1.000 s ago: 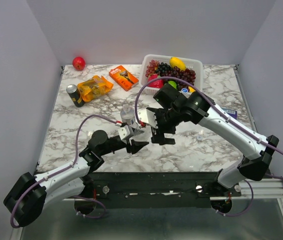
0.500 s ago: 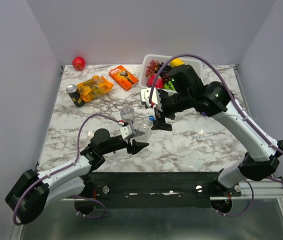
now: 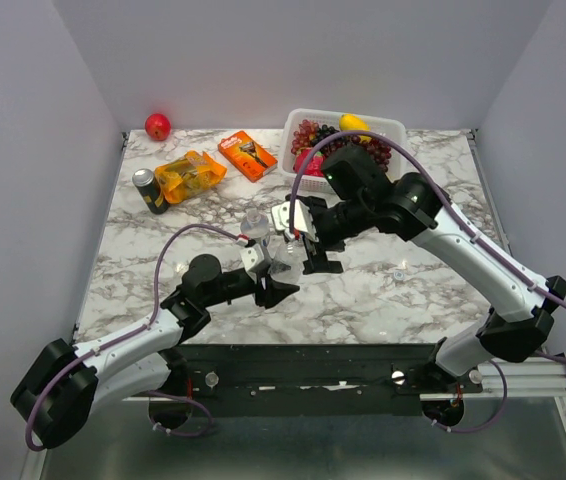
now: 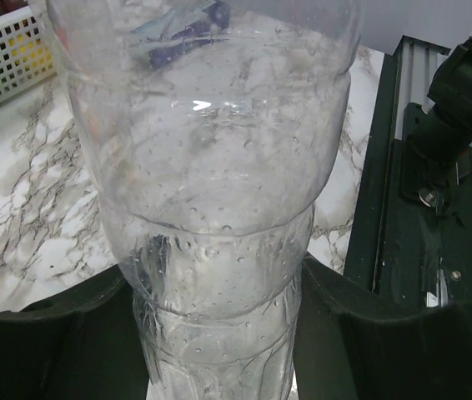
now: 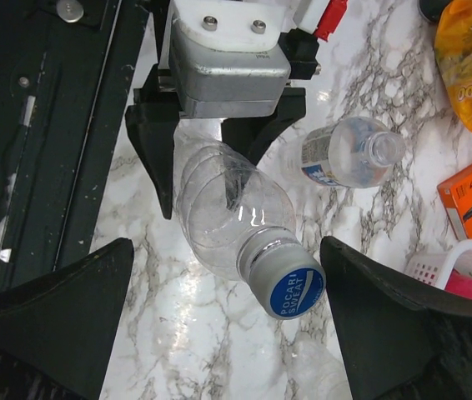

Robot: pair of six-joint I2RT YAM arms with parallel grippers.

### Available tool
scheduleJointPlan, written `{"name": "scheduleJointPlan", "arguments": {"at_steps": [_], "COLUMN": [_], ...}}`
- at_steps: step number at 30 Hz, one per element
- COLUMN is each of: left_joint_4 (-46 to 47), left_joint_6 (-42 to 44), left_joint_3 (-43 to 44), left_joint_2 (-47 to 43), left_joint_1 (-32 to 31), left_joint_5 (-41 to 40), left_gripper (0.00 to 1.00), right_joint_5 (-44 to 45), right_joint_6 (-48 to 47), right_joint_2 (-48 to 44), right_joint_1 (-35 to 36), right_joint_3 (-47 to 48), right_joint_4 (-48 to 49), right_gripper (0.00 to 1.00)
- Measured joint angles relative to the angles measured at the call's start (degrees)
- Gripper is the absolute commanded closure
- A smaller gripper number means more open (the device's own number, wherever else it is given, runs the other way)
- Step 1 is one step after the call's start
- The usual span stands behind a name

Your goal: Screw on the bottle caps

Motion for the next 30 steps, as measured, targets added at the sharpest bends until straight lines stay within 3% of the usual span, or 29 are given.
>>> {"name": "scheduleJointPlan", "arguments": {"at_steps": [14, 23, 30], "left_joint_4": [-0.85, -0.39, -1.55], "left_joint_6": [-2.93, -3.43, 0.22], "left_joint_3": [0.0, 1.18, 1.64], "left_joint_2": [0.0, 0.02, 1.29], "left_joint_1": [2.62, 5.57, 3.72], "left_joint_5": [0.42, -1.29, 0.7], "left_gripper": [1.0, 1.0, 1.0], "right_joint_5": [8.0, 8.57, 9.18], "right_joint_6": [2.1, 7.82, 10.03], "right_joint_2": [-1.51, -3.67, -1.64], "right_joint_1": [-0.13, -0.33, -0.92], "right_joint_3": [-5.35, -7.1, 3.45], "right_joint_4": [3.96, -4.76, -0.42], "right_gripper": [0.01, 0.01, 0.01]}}
